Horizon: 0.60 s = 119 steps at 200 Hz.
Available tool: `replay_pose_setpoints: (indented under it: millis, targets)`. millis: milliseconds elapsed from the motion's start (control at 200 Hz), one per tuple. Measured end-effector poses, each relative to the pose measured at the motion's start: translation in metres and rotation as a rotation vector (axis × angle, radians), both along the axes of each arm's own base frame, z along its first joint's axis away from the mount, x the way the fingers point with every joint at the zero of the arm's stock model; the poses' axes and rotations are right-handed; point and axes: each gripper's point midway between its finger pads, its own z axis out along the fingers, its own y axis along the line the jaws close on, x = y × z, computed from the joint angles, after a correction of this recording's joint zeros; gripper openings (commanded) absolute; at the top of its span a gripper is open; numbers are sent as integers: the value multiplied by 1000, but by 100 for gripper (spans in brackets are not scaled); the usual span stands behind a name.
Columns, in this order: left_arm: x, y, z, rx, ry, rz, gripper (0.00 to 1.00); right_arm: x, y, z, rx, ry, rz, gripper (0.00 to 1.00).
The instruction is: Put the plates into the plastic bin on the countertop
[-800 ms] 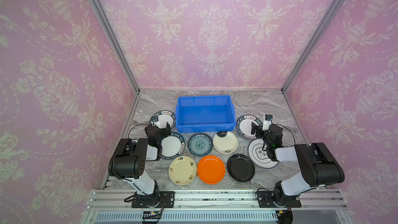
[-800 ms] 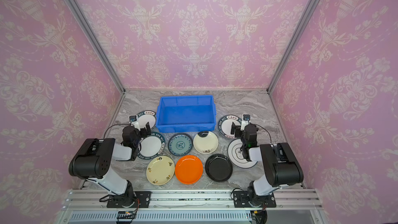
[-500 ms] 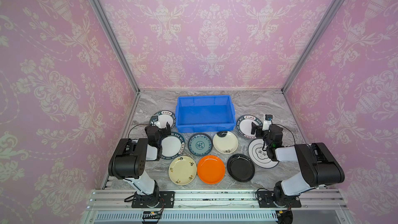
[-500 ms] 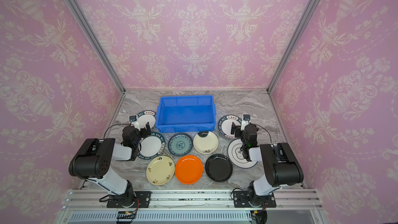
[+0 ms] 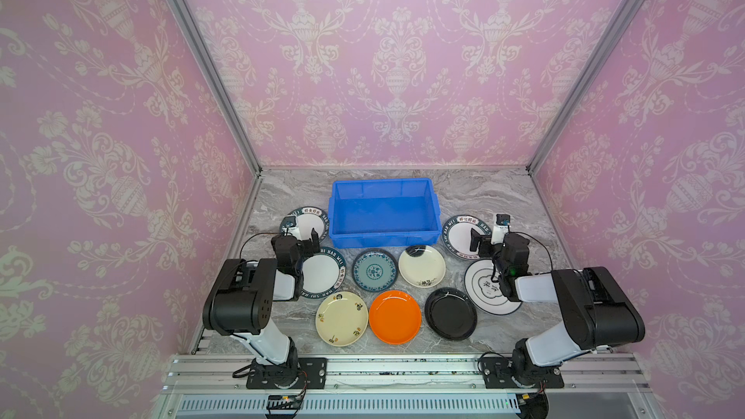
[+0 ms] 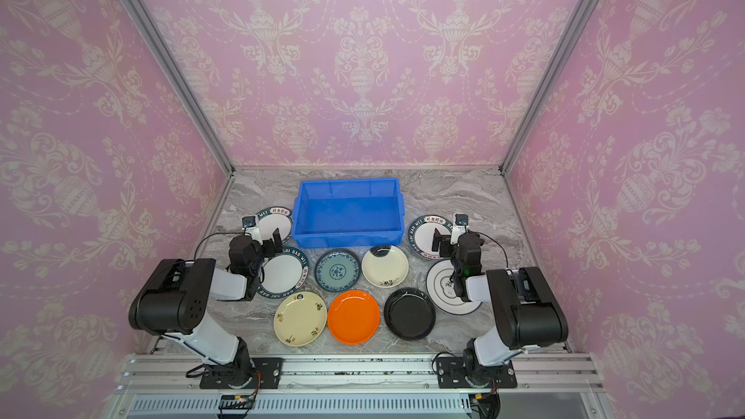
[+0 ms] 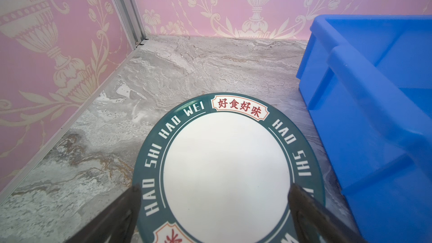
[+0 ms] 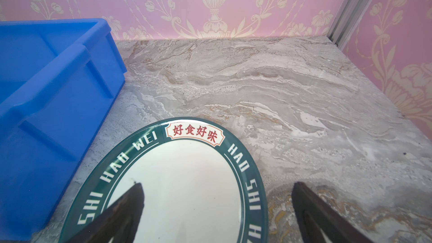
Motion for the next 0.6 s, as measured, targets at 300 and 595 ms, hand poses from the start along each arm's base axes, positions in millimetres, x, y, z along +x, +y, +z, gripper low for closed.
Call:
replay_pose_setpoints:
  millis: [300,595]
  targets:
    - [0,0,0,0,1,0,99,0,0,0,0,0,0,100]
    - [-1,0,-1,14,48,13,99,0,-1,0,-1,1,-3,100]
